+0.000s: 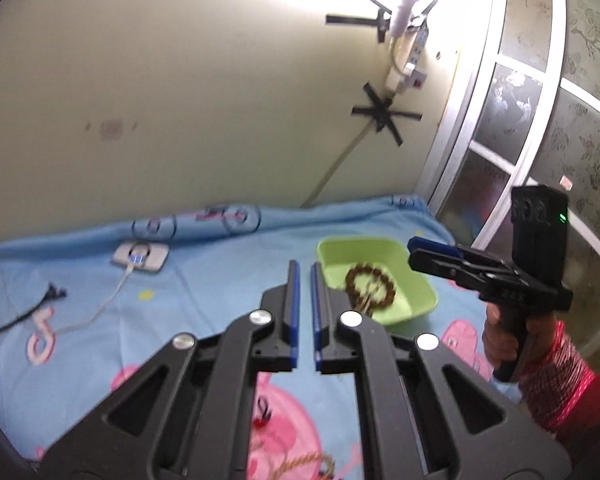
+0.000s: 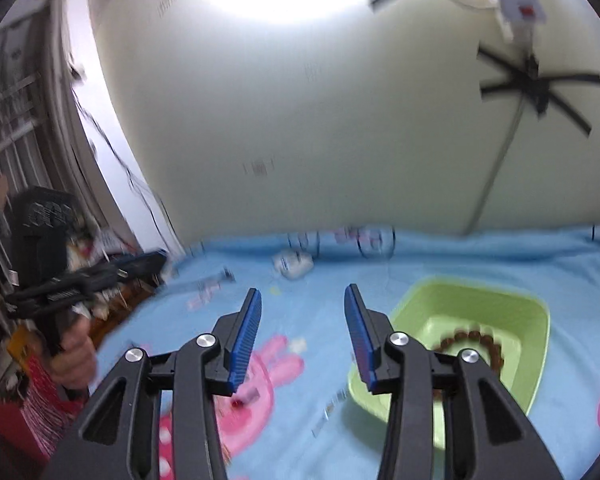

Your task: Organize jewelry

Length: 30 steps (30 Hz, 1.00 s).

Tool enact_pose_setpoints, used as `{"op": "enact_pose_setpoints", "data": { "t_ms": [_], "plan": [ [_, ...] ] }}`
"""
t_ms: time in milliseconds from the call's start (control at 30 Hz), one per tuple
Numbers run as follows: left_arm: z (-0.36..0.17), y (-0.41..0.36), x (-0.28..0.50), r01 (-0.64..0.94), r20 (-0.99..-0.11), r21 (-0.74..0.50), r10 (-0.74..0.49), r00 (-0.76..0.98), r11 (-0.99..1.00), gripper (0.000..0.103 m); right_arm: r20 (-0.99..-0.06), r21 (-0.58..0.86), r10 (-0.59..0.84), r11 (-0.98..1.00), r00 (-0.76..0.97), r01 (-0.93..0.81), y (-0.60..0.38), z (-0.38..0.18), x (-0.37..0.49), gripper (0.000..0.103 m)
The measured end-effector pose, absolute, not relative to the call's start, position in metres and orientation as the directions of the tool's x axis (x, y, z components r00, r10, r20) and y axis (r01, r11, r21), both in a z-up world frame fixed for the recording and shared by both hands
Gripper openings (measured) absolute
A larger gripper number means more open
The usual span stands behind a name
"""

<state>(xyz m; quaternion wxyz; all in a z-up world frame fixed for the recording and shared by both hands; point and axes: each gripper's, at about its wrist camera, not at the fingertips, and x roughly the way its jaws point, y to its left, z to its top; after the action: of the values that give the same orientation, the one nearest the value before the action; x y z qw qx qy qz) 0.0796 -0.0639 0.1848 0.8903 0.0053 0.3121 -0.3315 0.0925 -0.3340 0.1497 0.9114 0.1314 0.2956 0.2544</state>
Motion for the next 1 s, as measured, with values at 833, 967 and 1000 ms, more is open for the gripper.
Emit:
{"op": "enact_pose_setpoints", "data": {
  "t_ms": [833,967,1000],
  "plan": [
    [0.019,-0.203,0.141,0.707,-0.806,-0.056,-0.450,0.385,0.705,0.030,-0.588,0.494,0.499,0.845,0.637,-0.206,-0.386,0.066,0.078,0.024],
    [0.015,-0.206,0.156,0.702,-0.800,-0.070,-0.460,0.384,0.708,0.007,-0.567,0.527,0.521,0.825,0.638,-0.205,-0.386,0.061,0.081,0.024],
    [0.014,-0.206,0.158,0.702,-0.802,-0.074,-0.461,0.380,0.708,0.005,-0.565,0.534,0.526,0.821,0.636,-0.204,-0.385,0.060,0.082,0.024]
  ]
}}
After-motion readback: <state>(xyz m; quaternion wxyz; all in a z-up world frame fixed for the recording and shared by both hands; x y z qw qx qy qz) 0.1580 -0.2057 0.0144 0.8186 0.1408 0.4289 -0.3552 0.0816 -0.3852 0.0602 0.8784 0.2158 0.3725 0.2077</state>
